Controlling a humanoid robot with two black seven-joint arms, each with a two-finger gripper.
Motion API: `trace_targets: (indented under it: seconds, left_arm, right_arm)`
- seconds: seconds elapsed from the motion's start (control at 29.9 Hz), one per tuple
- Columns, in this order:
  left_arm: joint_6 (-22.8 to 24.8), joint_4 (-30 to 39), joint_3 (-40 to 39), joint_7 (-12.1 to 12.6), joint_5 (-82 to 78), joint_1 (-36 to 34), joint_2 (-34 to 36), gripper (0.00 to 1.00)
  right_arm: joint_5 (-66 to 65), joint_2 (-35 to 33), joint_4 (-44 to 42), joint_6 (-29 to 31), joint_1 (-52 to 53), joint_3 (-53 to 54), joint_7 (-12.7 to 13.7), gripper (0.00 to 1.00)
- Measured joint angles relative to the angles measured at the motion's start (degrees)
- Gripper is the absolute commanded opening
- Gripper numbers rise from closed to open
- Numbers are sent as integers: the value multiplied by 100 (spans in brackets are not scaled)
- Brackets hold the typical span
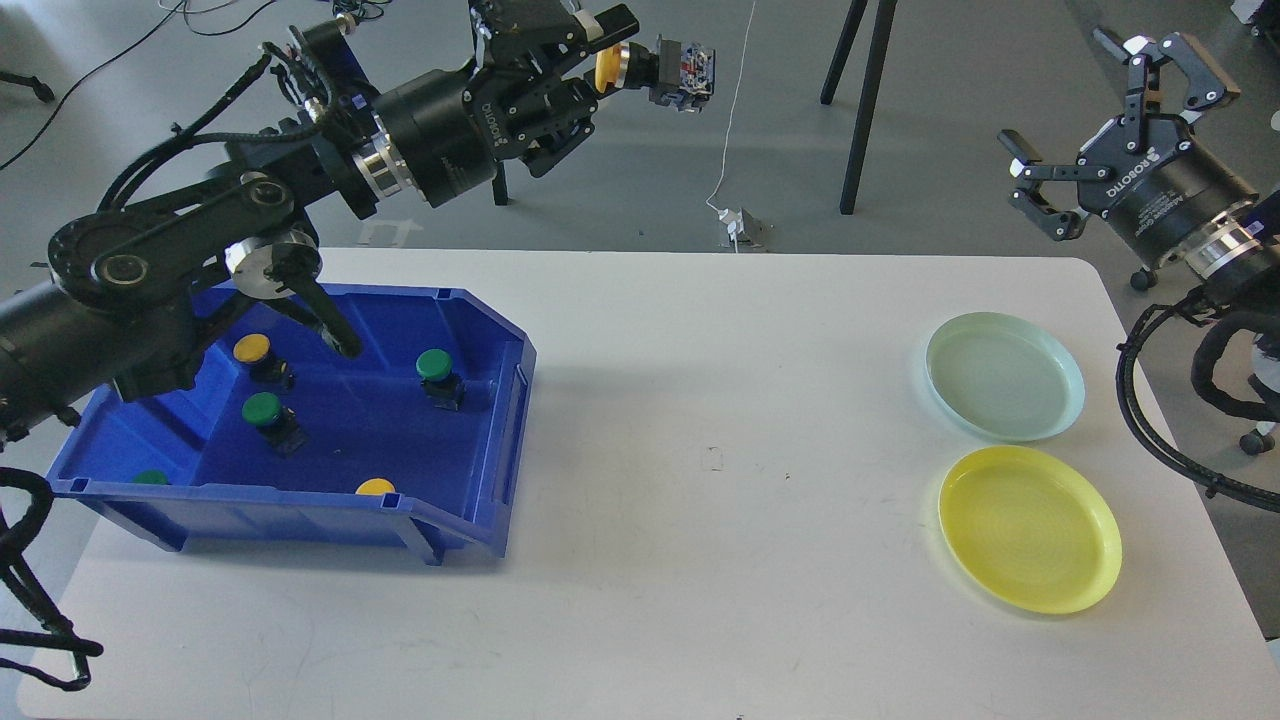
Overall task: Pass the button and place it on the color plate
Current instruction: 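Lift the button out of the bin with the left gripper, then bring the right gripper up to the left gripper and grasp the button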
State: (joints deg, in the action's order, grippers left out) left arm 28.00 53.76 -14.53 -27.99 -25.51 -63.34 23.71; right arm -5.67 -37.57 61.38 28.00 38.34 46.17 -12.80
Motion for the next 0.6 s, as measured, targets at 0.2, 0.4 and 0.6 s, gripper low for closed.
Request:
trace_targets:
  seconds: [0.2,0.4,0.6]
  left_arm:
    - [0,-242,-165,0,45,209,-326,11]
    - [0,-260,-206,0,80,233,-348,11]
    - [0,-283,-208,0,91,234,-352,11]
  right_arm:
    - [-839,862,186,0,-66,-79,-284,100]
    - [-983,1545,90,0,196,-344,-655,100]
    - [-1017,1994,-89,0,425,-442,-882,100]
